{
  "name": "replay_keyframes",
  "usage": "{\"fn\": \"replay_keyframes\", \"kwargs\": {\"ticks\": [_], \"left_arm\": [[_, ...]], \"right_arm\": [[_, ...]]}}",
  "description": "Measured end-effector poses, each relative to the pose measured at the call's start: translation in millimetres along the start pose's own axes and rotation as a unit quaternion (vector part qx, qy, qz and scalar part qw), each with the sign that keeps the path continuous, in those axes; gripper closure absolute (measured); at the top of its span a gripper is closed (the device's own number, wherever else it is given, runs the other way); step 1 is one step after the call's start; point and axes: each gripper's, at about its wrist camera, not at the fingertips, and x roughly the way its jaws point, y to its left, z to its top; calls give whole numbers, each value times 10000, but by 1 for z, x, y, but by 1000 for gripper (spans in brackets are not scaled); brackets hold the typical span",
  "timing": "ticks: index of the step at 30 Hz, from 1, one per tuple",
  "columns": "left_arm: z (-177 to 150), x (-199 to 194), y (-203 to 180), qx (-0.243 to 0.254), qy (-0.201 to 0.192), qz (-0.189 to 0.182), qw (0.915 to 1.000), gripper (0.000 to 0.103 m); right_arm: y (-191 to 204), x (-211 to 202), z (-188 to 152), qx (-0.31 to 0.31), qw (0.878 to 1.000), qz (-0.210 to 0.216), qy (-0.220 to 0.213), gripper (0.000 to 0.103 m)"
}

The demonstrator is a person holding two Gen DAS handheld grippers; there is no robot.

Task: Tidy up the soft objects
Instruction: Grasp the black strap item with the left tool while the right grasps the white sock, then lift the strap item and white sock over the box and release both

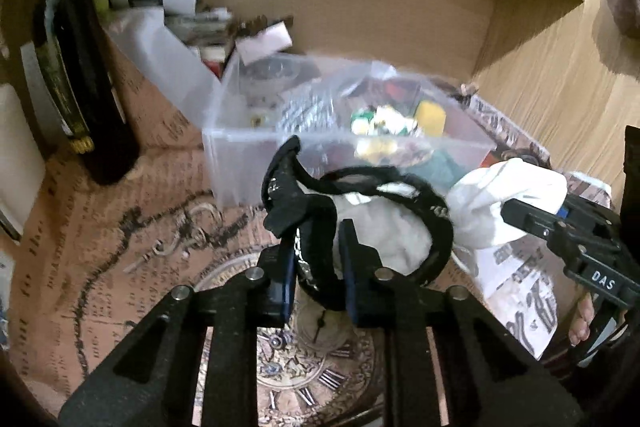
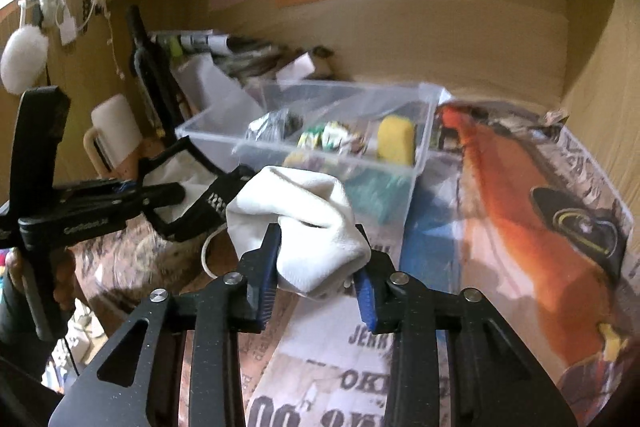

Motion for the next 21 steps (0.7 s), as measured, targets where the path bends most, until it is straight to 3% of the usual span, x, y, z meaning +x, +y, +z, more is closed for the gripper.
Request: {"fn": "replay_keyframes", "kwargs": {"ticks": [10,21], "left_arm": [[36,-34,-5,170,-612,30,9980,90],[79,-43,-18,386,-1071,27,9935,90]], "right_arm": [[-9,-23,34,3,9974,-159,-709,73],[-15,-15,64,-44,9948,-187,-1003,72]]}}
